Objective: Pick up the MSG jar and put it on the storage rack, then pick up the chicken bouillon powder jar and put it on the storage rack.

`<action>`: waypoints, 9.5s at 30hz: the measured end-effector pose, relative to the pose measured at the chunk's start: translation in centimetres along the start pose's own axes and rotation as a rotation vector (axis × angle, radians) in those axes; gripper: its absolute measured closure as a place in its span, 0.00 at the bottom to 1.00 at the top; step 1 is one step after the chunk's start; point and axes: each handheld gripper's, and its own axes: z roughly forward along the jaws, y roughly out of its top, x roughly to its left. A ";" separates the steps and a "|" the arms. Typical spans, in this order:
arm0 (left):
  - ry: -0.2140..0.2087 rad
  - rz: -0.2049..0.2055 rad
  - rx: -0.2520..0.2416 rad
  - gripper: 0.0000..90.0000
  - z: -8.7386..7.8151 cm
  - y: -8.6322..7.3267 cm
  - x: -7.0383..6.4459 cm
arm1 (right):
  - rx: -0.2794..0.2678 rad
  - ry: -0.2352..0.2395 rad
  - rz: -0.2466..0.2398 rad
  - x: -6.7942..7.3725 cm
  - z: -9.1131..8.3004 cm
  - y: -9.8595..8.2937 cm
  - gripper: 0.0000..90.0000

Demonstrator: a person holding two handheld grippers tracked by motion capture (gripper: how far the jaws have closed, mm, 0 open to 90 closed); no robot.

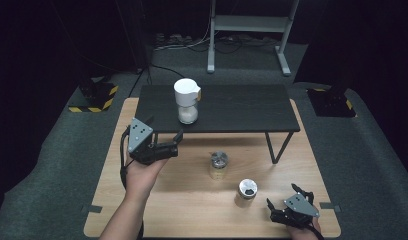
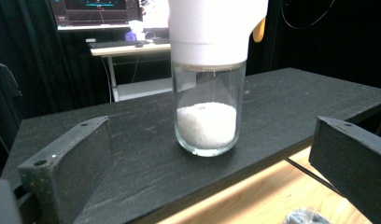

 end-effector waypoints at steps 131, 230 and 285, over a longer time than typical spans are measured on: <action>-0.108 0.202 0.377 0.01 -2.8 -19.9 -3.1 | -0.193 0.155 0.009 4.1 -3.1 7.4 0.00; -0.142 0.186 0.352 0.01 -3.0 -19.9 -2.8 | 0.206 0.471 -0.129 6.1 10.9 19.9 0.32; -0.144 0.178 0.349 0.01 -3.0 -19.9 -2.7 | 0.241 0.486 -0.112 6.3 11.2 20.0 0.40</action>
